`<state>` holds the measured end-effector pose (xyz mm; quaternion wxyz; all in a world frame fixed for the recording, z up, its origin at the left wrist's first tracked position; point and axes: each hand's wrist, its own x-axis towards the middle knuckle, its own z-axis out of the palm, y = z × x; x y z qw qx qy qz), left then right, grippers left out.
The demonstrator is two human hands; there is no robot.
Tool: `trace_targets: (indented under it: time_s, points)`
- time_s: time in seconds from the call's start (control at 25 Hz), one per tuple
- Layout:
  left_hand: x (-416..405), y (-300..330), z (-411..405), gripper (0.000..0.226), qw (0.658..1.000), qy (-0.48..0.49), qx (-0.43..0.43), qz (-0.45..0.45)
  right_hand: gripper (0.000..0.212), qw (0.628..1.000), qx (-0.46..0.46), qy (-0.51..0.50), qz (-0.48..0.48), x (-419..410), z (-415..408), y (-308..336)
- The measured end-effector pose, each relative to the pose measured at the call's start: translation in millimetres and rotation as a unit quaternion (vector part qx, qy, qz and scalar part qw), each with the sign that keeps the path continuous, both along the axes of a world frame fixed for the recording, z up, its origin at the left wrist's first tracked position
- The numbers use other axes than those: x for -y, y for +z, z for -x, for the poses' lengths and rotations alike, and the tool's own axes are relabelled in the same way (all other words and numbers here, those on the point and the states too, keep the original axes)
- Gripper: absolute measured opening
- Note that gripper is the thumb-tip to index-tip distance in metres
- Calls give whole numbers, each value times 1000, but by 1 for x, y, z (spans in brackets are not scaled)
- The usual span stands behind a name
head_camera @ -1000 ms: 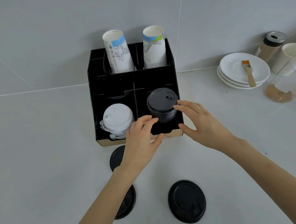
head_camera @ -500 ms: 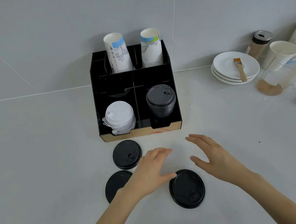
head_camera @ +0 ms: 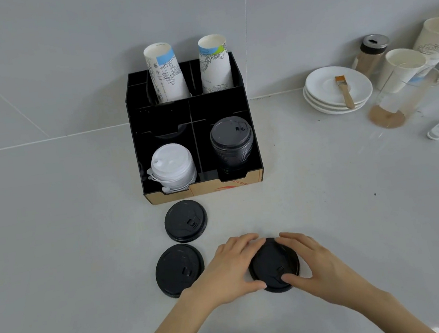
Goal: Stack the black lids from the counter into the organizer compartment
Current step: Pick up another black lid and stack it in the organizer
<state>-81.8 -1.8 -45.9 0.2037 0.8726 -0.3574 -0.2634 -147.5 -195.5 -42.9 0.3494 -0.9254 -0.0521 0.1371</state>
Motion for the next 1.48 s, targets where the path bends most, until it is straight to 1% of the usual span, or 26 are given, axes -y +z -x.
trace_targets:
  time_s: [0.16,0.4,0.64,0.84,1.04,1.28,1.48]
  points:
    - [1,-2,2,71,1000,-3,17,3,62,1000,4,10,0,-3,4,-3]
    - [-2,-3,6,67,999,8,35,30,60,1000,12,-11,-27,-5,0,-1]
    - [-4,-3,5,66,993,59,81,65,63,999,23,-16,-43,-6,-5,4]
    - [-5,3,-1,67,975,150,118,112,56,995,70,-66,-38,-11,-17,10]
    - [-1,13,-7,65,953,224,135,151,47,989,104,-86,-55,-17,-36,23]
    - [0,31,-28,62,932,270,166,178,46,986,141,-67,-65,-20,-65,44]
    - [7,47,-51,61,919,285,196,190,48,982,169,-59,-54,-20,-93,61]
